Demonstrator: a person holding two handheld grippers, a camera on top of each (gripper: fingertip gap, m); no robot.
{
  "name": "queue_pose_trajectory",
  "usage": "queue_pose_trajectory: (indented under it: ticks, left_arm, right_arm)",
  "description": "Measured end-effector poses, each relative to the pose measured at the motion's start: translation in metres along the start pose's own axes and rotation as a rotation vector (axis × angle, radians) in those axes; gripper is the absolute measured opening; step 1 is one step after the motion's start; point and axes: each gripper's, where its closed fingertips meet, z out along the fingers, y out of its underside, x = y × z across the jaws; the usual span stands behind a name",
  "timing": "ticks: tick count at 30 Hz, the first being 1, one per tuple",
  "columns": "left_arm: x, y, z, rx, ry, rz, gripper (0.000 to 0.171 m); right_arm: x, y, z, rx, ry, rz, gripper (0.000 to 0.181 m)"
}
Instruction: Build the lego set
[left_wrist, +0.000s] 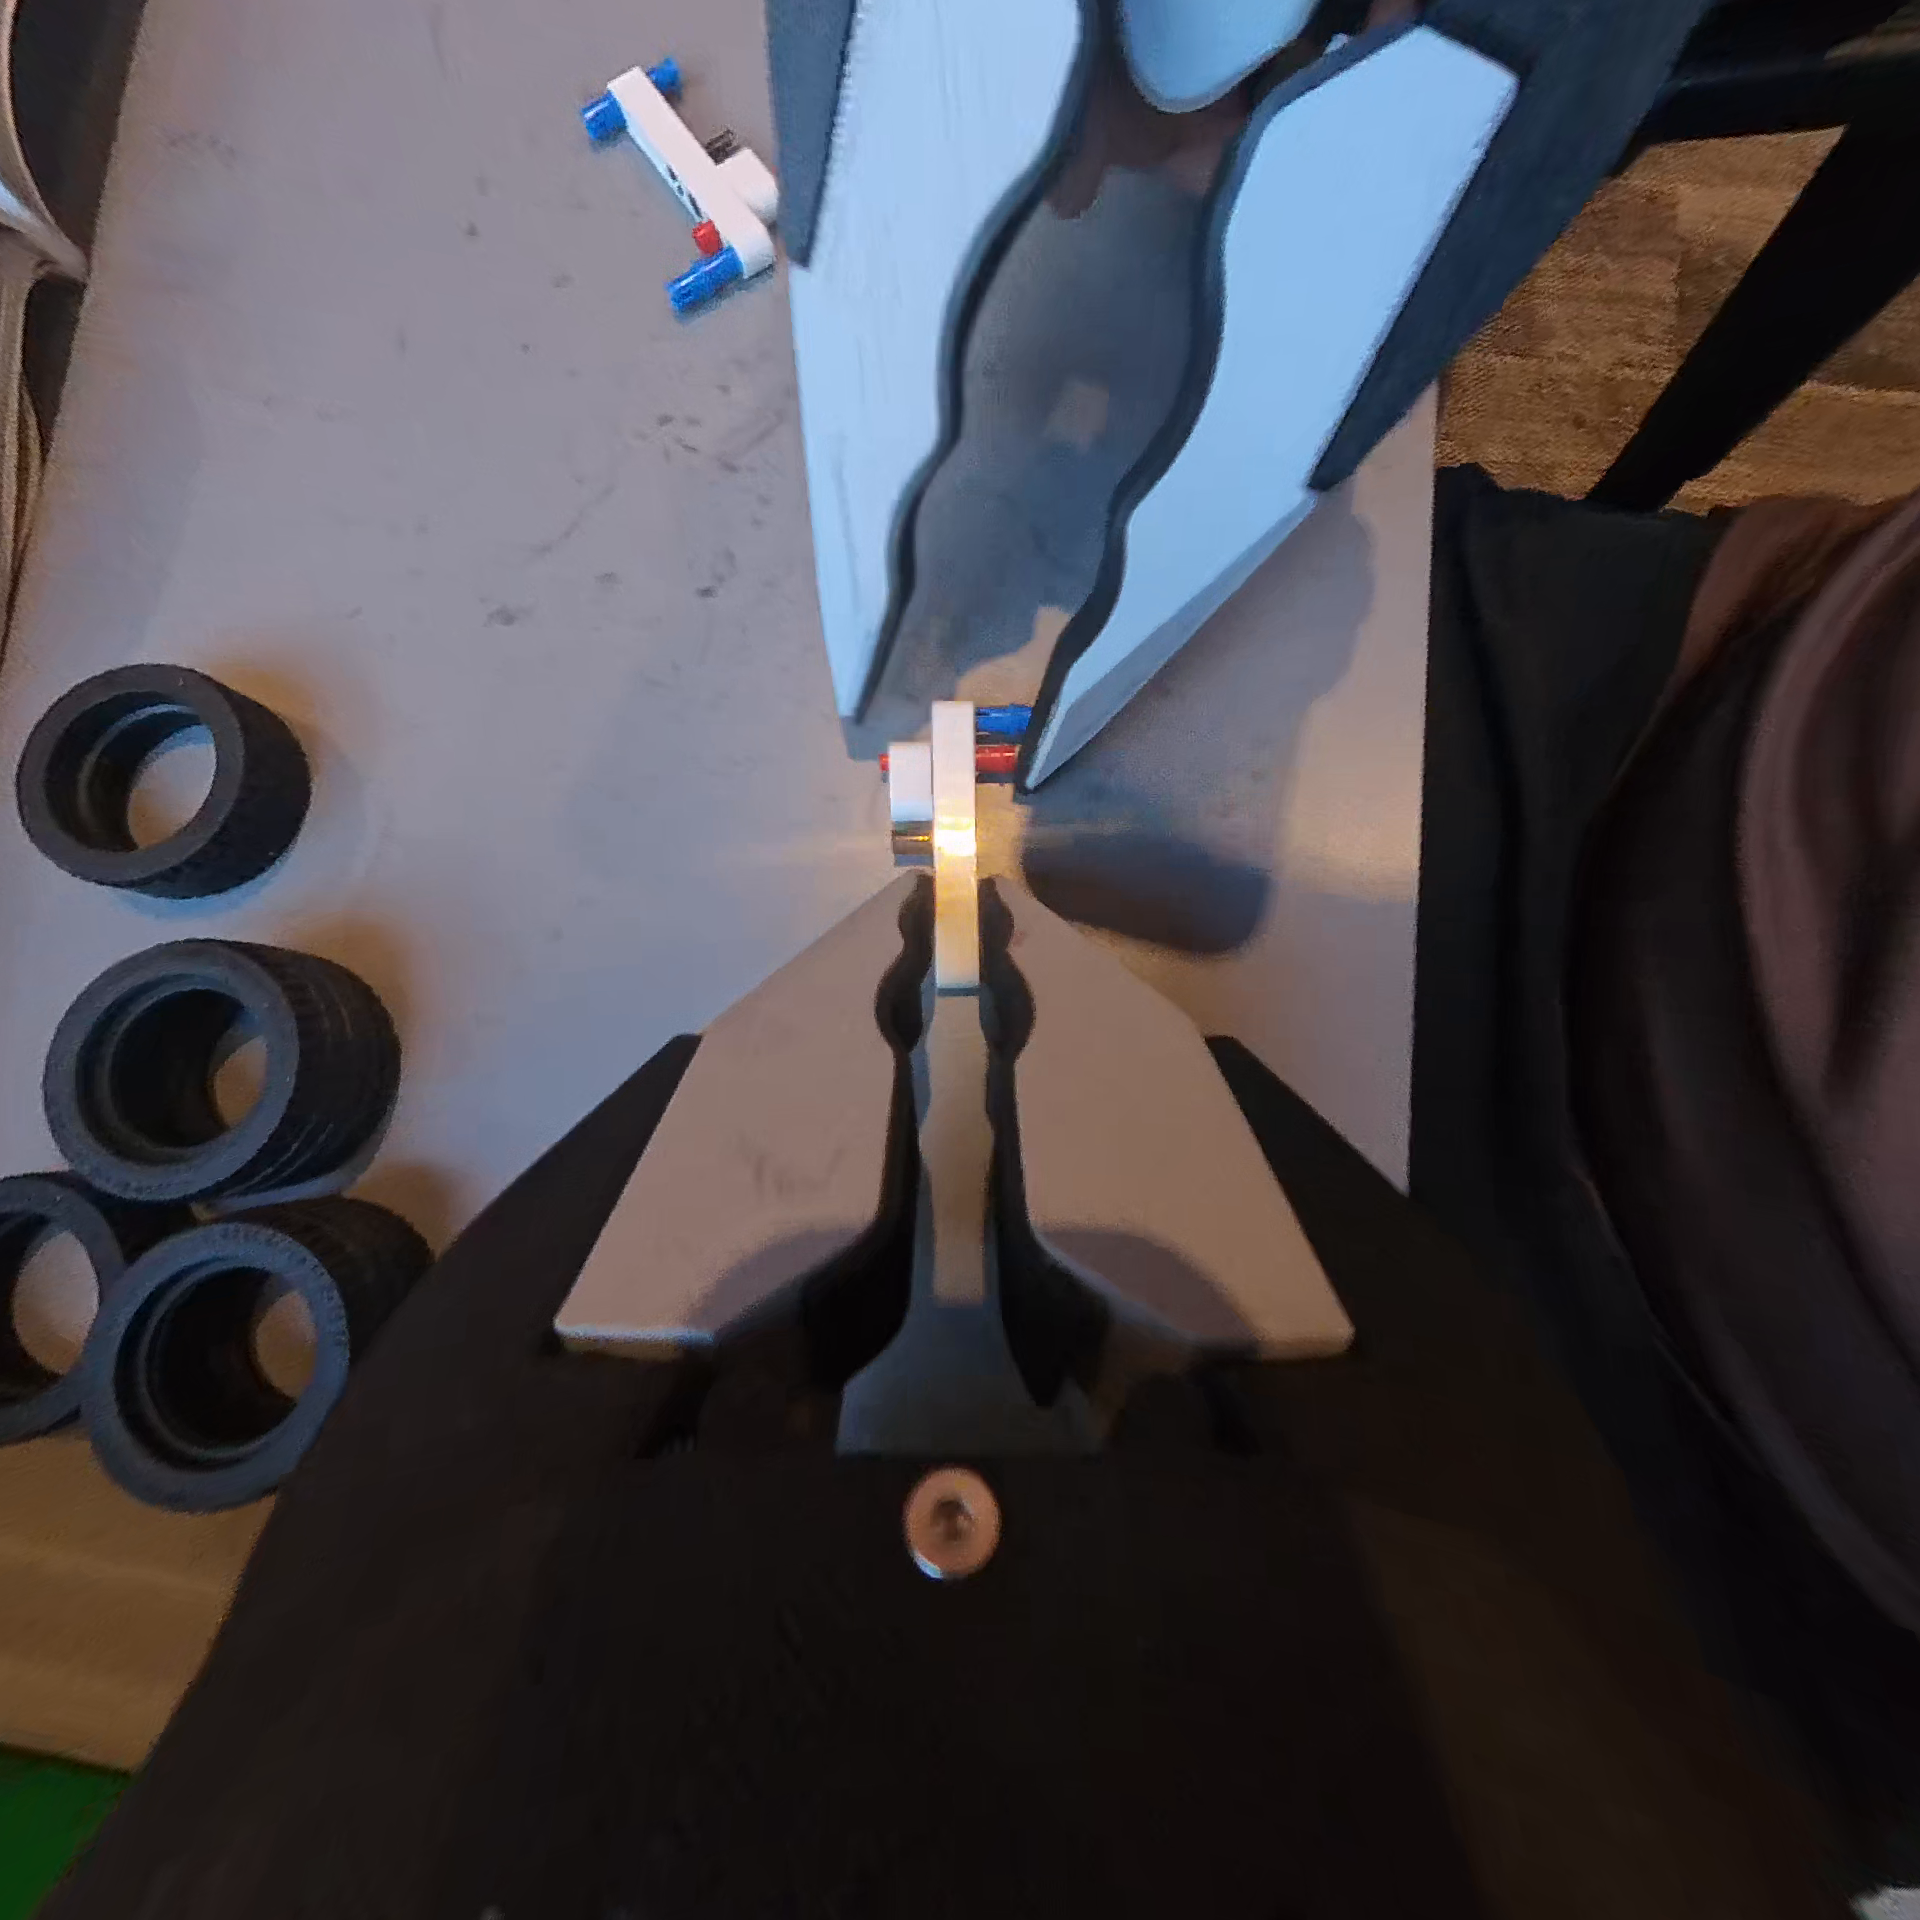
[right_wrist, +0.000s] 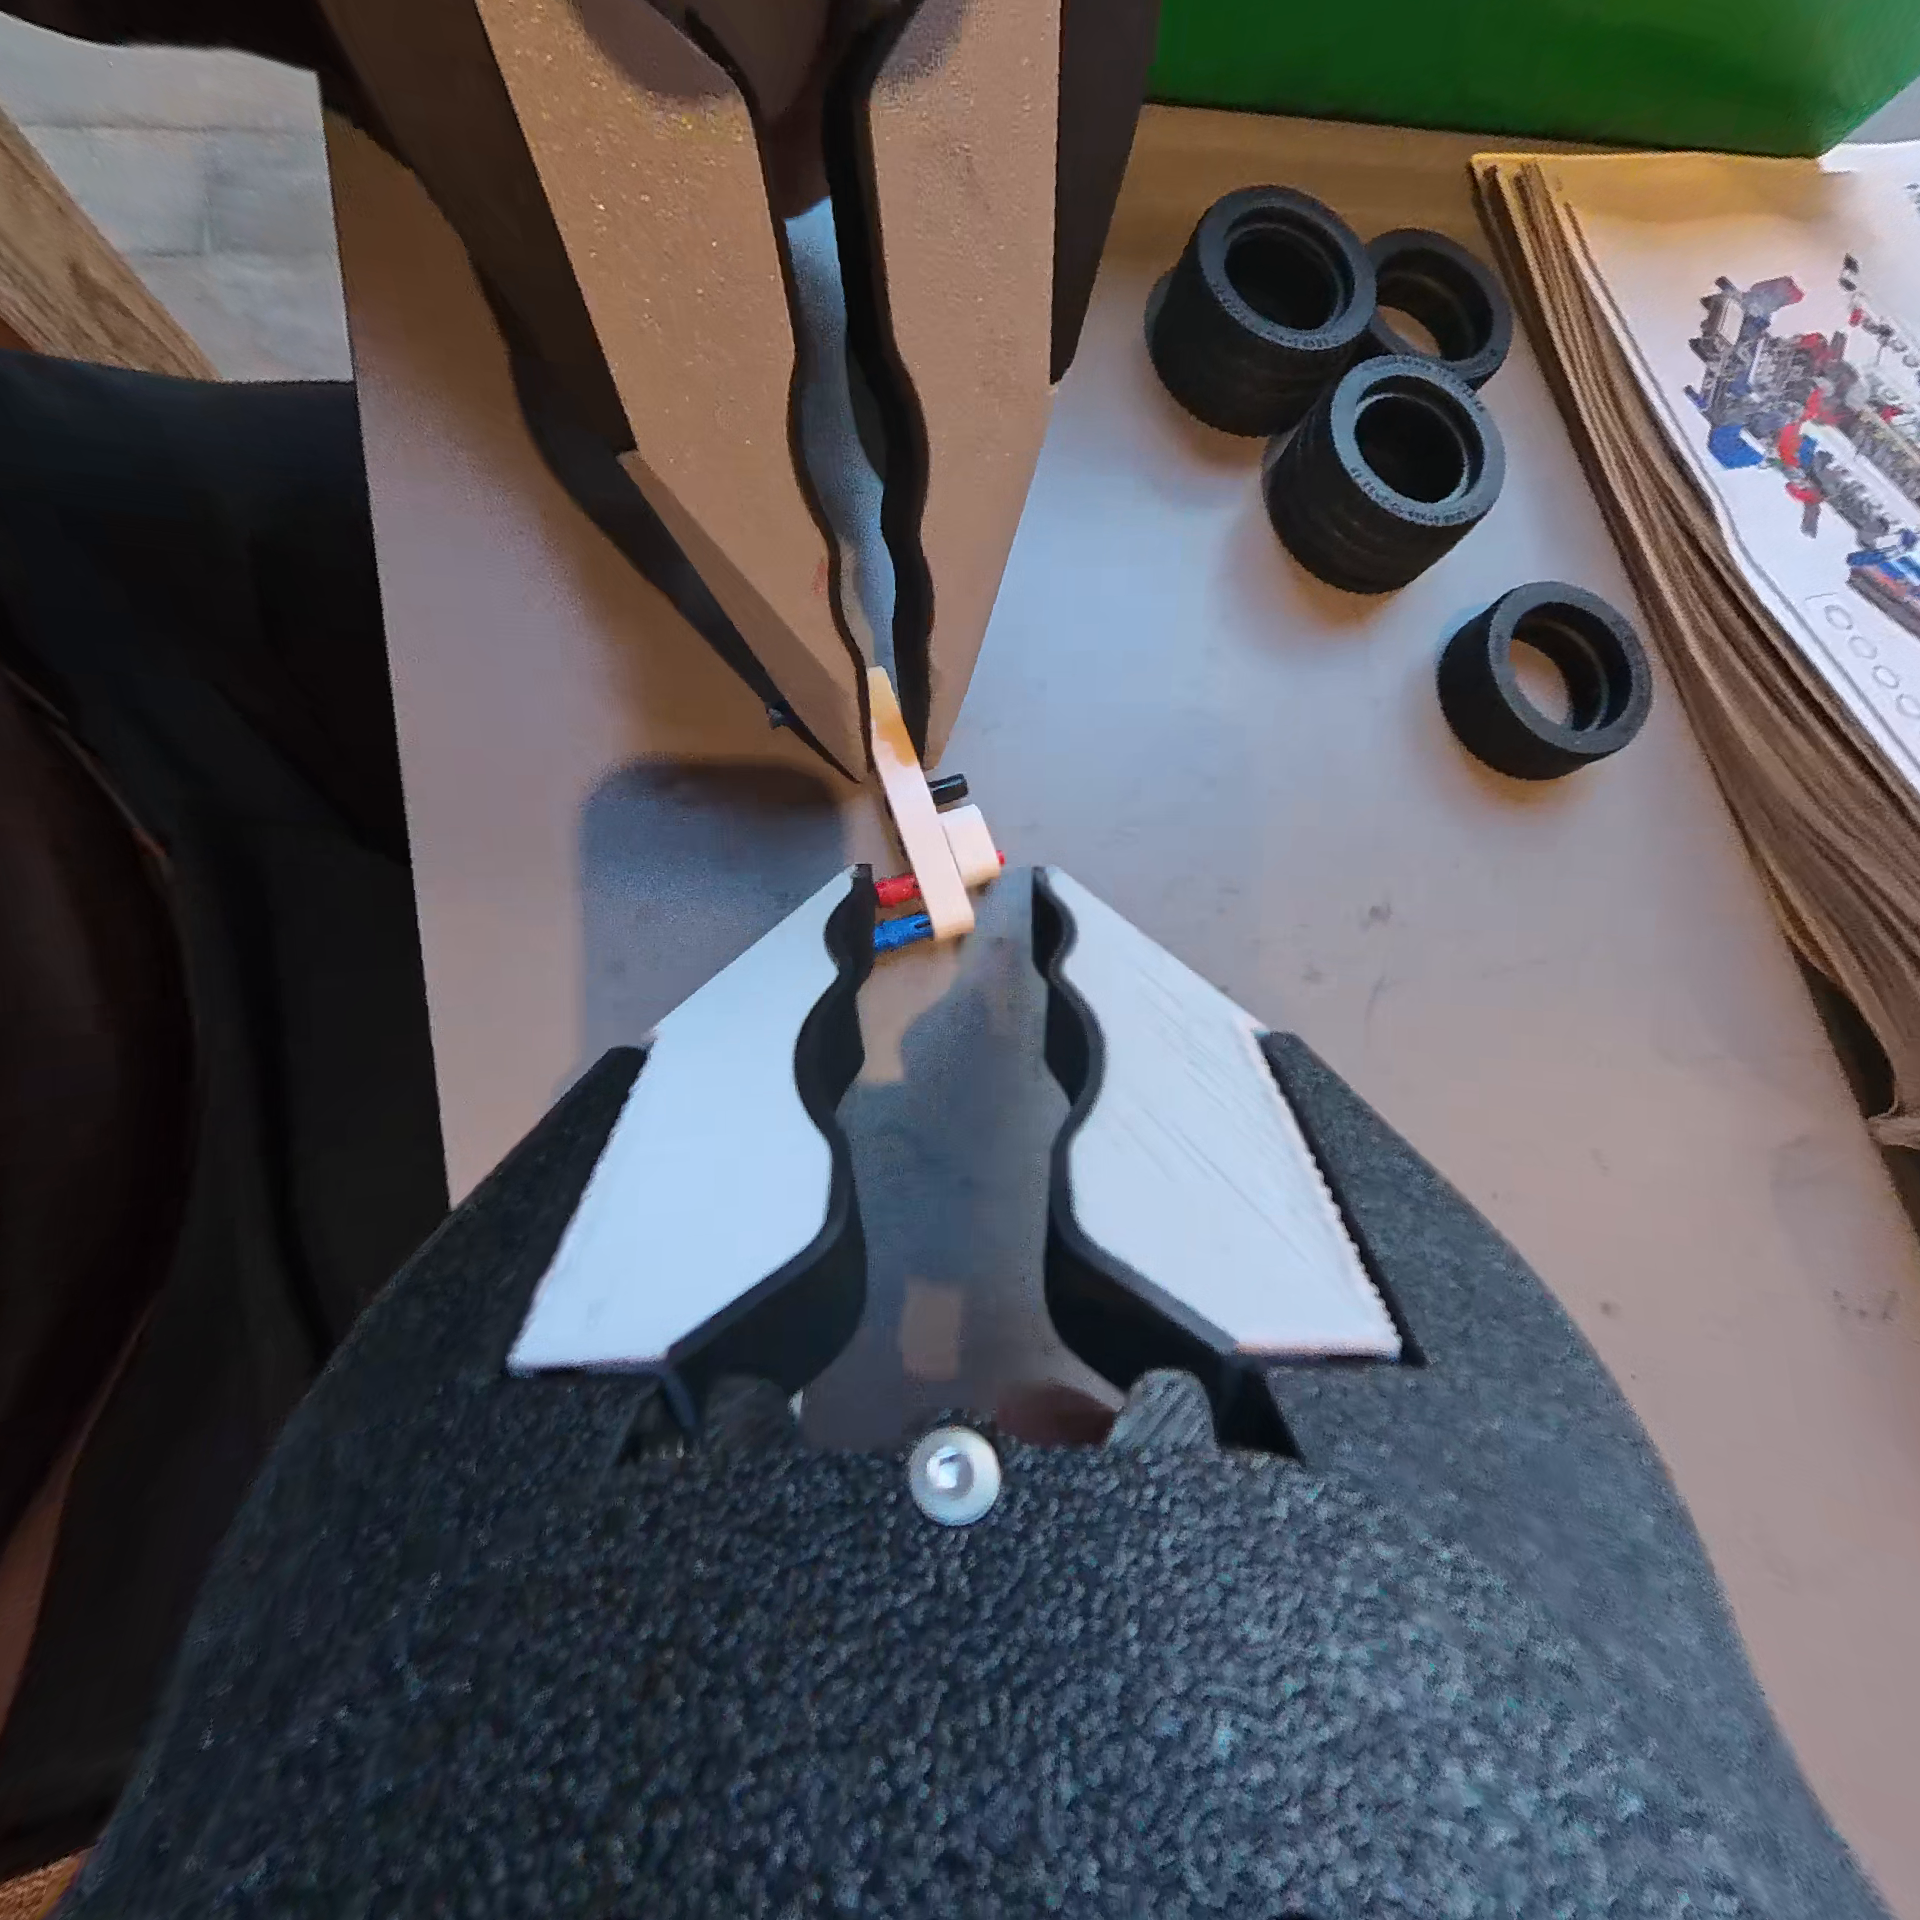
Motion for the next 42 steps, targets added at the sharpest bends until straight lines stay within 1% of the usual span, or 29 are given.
queue_pose_trajectory:
  ticks: [2,5,11,16,20,28,32,33,34,36,38,41,42]
  left_arm:
    - [0.0,0.0,0.0,0.012,0.016,0.011,0.005]
    - [0.0,0.0,0.0,0.029,0.042,0.001,0.005]
    - [0.001,-0.001,0.0,0.078,0.054,0.011,0.006]
    - [0.001,-0.001,0.0,0.071,0.06,0.024,0.005]
    - [0.002,-0.002,0.0,0.077,0.045,0.036,0.005]
    - [0.003,-0.002,0.0,0.084,0.066,0.027,0.006]
    - [0.003,-0.002,0.0,0.076,0.053,0.036,0.006]
    - [0.003,-0.002,0.0,0.074,0.053,0.029,0.006]
    - [0.002,-0.002,0.0,0.073,0.051,0.023,0.006]
    - [-0.002,-0.003,0.001,0.072,0.021,0.013,0.014]
    - [-0.006,-0.004,0.001,0.07,-0.009,0.007,0.021]
    - [-0.01,-0.005,0.002,0.057,-0.037,0.014,0.021]
    - [-0.012,-0.005,0.002,0.042,-0.055,0.021,0.022]
  right_arm:
    - [0.001,0.0,0.0,0.008,-0.008,-0.03,0.032]
    - [-0.003,-0.001,0.001,0.021,-0.051,-0.062,0.025]
    - [-0.004,-0.002,0.001,0.043,-0.081,-0.095,0.024]
    - [-0.004,-0.002,0.001,0.044,-0.08,-0.12,0.022]
    - [-0.001,-0.002,0.002,0.043,-0.052,-0.103,0.016]
    - [-0.002,-0.003,0.001,0.044,-0.012,-0.194,0.012]
    - [-0.002,-0.008,-0.01,0.129,-0.052,-0.138,0.016]
    - [0.002,-0.007,-0.014,0.143,-0.064,-0.098,0.016]
    - [0.005,-0.005,-0.016,0.144,-0.082,-0.045,0.02]
    - [0.002,0.003,-0.015,0.126,-0.154,0.047,0.028]
    - [0.0,0.007,-0.014,0.094,-0.172,0.075,0.031]
    - [-0.007,0.009,-0.008,0.05,-0.196,0.09,0.033]
    - [-0.012,0.008,-0.007,0.043,-0.215,0.102,0.037]
